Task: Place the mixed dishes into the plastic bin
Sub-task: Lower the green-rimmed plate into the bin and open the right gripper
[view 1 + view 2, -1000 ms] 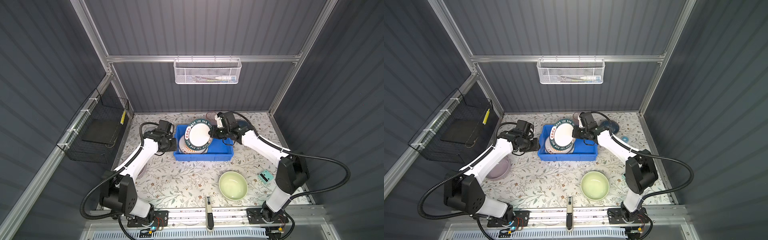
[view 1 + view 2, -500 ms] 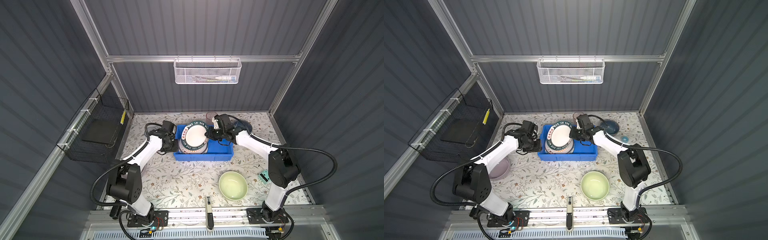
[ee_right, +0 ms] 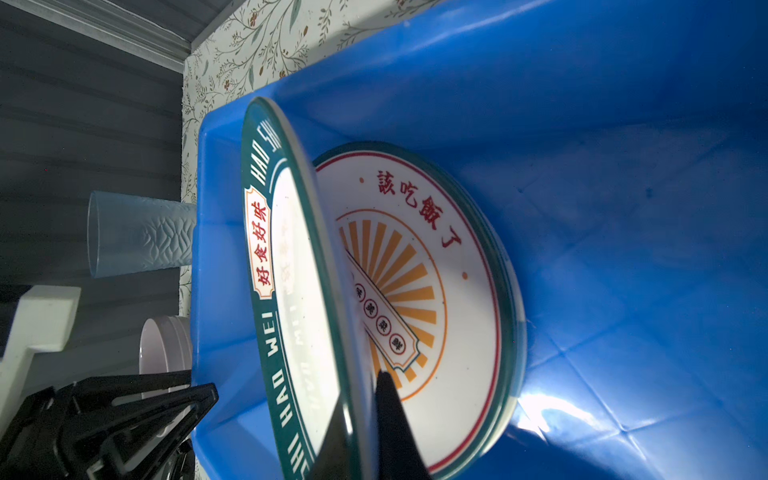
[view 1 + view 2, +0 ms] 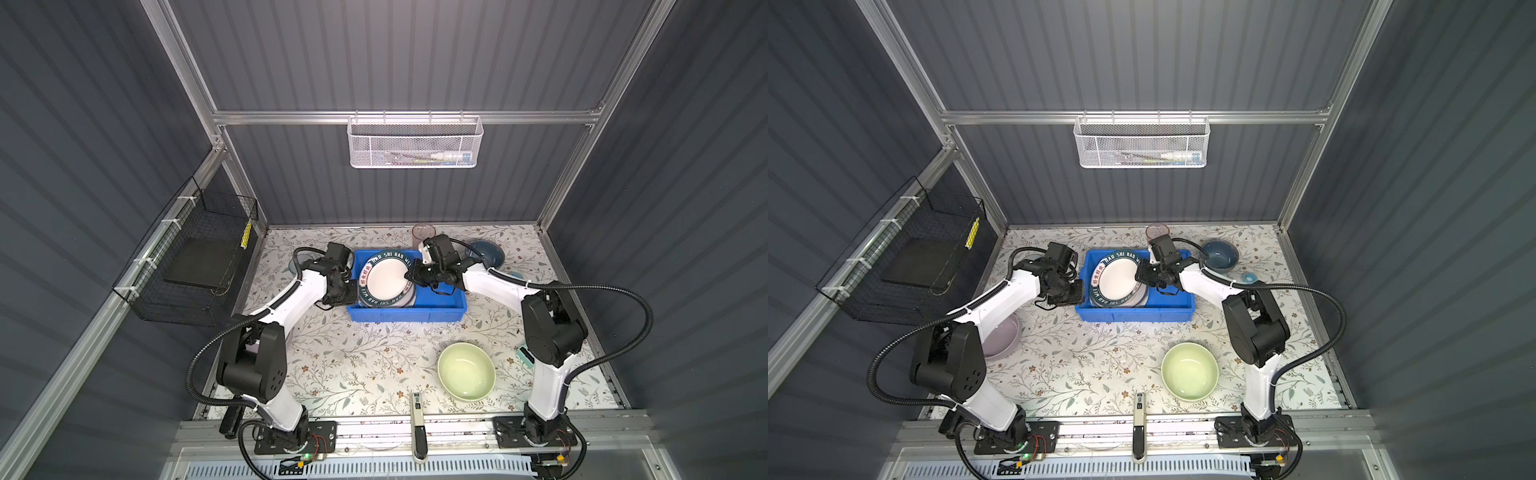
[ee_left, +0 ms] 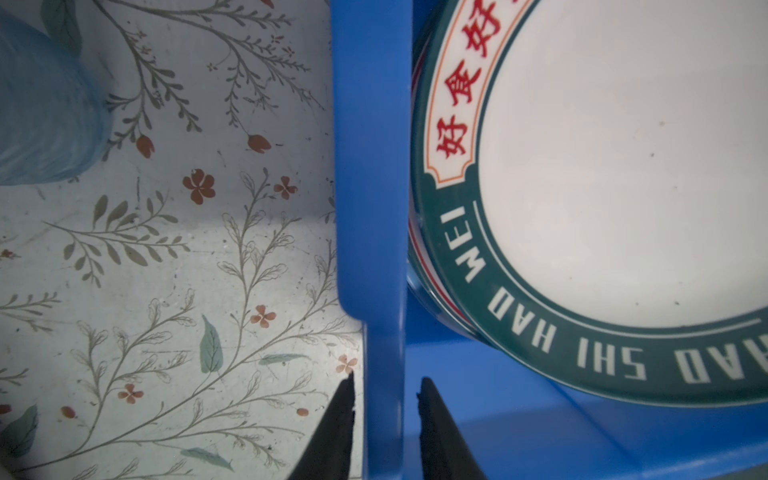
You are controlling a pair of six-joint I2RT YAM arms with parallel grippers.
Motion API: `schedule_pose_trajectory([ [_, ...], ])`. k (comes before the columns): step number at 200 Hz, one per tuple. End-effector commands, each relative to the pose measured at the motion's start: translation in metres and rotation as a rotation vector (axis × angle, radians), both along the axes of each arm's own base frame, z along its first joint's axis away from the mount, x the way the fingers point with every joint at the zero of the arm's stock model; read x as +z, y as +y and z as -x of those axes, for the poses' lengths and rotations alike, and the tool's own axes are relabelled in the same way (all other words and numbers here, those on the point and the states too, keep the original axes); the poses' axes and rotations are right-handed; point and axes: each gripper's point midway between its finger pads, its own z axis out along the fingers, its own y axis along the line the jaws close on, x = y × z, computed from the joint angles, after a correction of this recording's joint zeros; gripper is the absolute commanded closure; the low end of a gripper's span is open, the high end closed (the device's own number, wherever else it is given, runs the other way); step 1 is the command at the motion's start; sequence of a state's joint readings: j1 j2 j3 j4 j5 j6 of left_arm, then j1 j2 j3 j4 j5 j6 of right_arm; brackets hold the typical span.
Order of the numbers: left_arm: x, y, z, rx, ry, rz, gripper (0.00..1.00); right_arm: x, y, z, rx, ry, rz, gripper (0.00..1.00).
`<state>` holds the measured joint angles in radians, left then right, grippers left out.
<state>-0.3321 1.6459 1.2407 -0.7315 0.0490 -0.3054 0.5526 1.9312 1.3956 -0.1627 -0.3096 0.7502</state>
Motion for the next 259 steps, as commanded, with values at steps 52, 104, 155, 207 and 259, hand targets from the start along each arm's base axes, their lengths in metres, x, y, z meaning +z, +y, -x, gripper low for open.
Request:
schedule_pose_trajectory([
  [52,0.007,-0.003,-0.008,-0.020,-0.011,0.010,0.73,-0.005,0.017,0.005,0.039,0.008,-0.074,0.81],
  [104,0.008,-0.002,-0.007,-0.018,-0.013,0.005,0.73,-0.012,0.012,0.008,0.041,0.011,-0.025,0.65],
  [155,0.007,-0.001,-0.007,-0.017,-0.012,0.001,0.73,-0.012,-0.006,0.007,0.023,-0.018,0.148,0.54],
  [207,0.006,-0.001,-0.007,-0.017,-0.010,0.001,0.73,-0.011,-0.009,0.009,0.031,-0.028,0.222,0.49],
  [259,0.007,0.000,-0.005,-0.015,-0.011,-0.003,0.73,-0.014,-0.009,0.011,0.037,-0.037,0.273,0.44],
])
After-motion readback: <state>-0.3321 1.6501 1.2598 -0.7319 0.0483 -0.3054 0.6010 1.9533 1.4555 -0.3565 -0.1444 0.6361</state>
